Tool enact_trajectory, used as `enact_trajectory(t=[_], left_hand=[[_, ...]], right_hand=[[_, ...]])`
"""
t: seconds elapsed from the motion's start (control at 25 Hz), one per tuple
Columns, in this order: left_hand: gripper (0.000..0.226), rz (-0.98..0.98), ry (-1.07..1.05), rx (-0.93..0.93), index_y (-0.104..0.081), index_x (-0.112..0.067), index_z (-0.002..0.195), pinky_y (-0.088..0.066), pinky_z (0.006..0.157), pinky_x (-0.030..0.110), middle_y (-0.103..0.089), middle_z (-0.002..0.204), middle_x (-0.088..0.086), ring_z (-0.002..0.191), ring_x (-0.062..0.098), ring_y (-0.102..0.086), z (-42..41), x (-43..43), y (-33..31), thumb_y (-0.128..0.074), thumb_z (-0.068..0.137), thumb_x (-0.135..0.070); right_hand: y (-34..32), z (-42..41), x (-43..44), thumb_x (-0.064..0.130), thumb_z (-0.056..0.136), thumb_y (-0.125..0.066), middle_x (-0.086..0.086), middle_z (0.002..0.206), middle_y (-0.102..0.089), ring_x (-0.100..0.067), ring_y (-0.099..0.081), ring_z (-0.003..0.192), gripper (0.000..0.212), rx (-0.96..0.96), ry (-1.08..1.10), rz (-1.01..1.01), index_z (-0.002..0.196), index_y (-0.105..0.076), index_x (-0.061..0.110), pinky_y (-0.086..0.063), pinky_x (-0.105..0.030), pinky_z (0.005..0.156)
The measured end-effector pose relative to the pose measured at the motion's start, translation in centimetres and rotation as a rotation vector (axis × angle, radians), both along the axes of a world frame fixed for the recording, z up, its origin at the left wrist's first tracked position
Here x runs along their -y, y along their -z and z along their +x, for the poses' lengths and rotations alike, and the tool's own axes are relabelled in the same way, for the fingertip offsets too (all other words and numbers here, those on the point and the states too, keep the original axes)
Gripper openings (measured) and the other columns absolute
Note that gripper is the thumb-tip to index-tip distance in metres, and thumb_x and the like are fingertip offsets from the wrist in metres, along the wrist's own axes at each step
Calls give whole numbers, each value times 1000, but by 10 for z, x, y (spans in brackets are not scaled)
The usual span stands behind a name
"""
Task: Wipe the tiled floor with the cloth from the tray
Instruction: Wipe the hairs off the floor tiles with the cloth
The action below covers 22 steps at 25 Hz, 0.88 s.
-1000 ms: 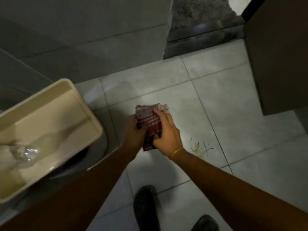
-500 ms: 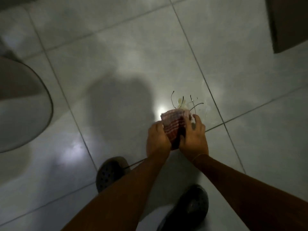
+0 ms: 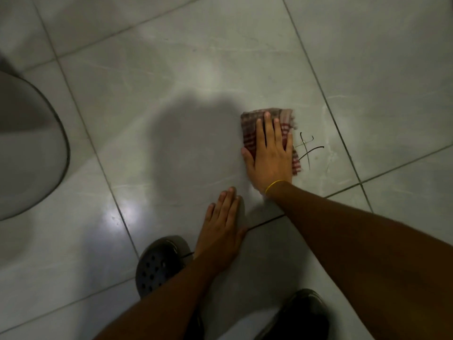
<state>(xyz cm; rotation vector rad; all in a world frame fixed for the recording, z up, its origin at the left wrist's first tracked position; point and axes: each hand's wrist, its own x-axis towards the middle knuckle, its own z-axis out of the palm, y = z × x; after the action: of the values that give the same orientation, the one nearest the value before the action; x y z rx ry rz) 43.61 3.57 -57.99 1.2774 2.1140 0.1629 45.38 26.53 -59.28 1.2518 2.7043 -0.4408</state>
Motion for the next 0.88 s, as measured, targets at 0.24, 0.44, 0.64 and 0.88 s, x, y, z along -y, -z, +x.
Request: enact_trajectory(t=[0.24,0.44,0.64,0.88], left_hand=[[78,33,-52,12,-11,-17,168,-2,131,43,5,178,1,163,15,13,2,-2,0,-17,106,-65],[76,44,-57,-14,-13,-17,167,-1,131,42,2,178,1,164,17,9,5,-2,0,-32,106,-58],[76,45,-51,-30,-14,-16,167,4,131,39,-1,178,2,164,19,6,6,-1,4,-24,107,-61],[76,40,-68,5,-12,-18,167,0,130,43,13,176,-4,163,16,13,6,-1,4,-31,105,-58]], right_hand=[[1,111,95,63,105,-38,-11,179,-24,-34,-26,164,83,42,-42,-27,171,-22,15,-11,-56,133],[-1,172,67,69,104,-31,-10,179,-22,-34,-25,164,86,80,-104,7,171,-22,16,-14,-58,132],[6,116,-49,63,107,-26,-10,182,-11,-34,-13,168,82,33,211,58,172,-10,16,-15,-63,133],[-3,124,35,58,107,-33,-16,180,-19,-38,-19,166,82,96,248,43,171,-15,9,-22,-65,130]])
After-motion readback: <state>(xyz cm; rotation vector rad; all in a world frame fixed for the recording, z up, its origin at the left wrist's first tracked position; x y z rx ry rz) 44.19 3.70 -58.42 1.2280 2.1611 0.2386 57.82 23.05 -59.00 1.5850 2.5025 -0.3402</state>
